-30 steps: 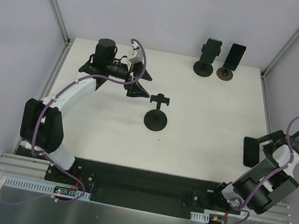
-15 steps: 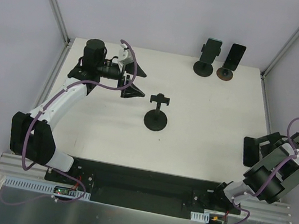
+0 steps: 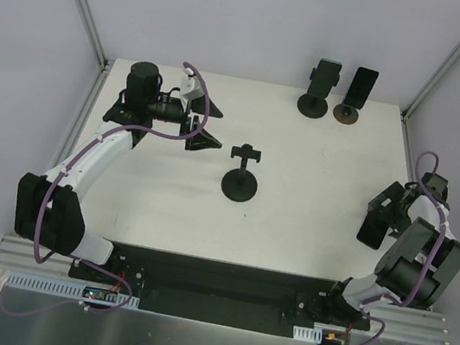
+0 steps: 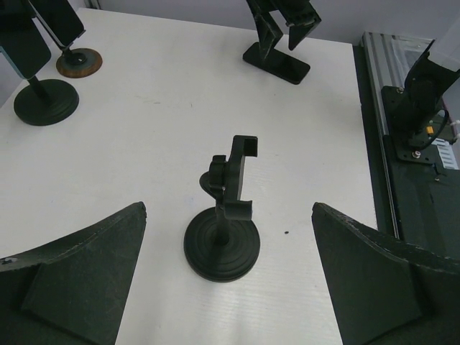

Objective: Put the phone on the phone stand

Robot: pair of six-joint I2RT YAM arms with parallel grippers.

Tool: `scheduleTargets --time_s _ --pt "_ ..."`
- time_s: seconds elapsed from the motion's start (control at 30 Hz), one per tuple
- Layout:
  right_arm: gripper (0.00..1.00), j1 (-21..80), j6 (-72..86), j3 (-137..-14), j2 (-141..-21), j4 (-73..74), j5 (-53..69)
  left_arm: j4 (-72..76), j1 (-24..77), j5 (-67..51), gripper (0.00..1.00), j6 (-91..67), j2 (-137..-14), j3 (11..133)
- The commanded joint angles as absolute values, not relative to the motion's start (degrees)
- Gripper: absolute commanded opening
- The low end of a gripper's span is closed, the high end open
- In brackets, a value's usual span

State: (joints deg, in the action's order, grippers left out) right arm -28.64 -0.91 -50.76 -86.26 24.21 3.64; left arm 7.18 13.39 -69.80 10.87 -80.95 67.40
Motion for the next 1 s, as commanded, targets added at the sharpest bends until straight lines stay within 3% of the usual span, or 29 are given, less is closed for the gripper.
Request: scheduleTargets --time_s 0.0,0.4,0.53,0.63,0.7,0.83,0.97 --pt "0.97 -27.0 -3.2 -55.7 -89.3 30.3 -2.5 9.9 12.6 -70.7 0.97 10.8 -78.6 66.9" --pt "0.99 -23.6 -4.6 -62.4 -96.8 38.0 -7.6 10.3 12.0 -71.7 0.96 10.5 -78.7 66.7" --pt "0.80 -23.0 -4.1 -63.8 -99.6 39.6 -7.3 10.4 12.0 -71.5 0.94 10.2 -79.3 66.9" --pt "0.79 -22.6 -4.7 -64.5 -100.4 40.2 -6.9 10.5 11.9 -71.8 0.93 10.0 -80.0 67.1" --pt "0.79 -21.4 -5.4 -65.0 -101.0 40.8 -7.3 10.4 11.9 -72.1 0.93 9.8 -80.7 67.3" --pt "0.93 -19.9 -6.9 -65.5 -102.4 41.1 -5.7 10.4 12.0 -73.0 0.95 9.6 -83.6 68.5" --pt "0.87 -18.4 -7.4 -65.7 -103.9 41.4 -7.6 10.4 13.9 -70.0 0.91 9.9 -85.5 69.2"
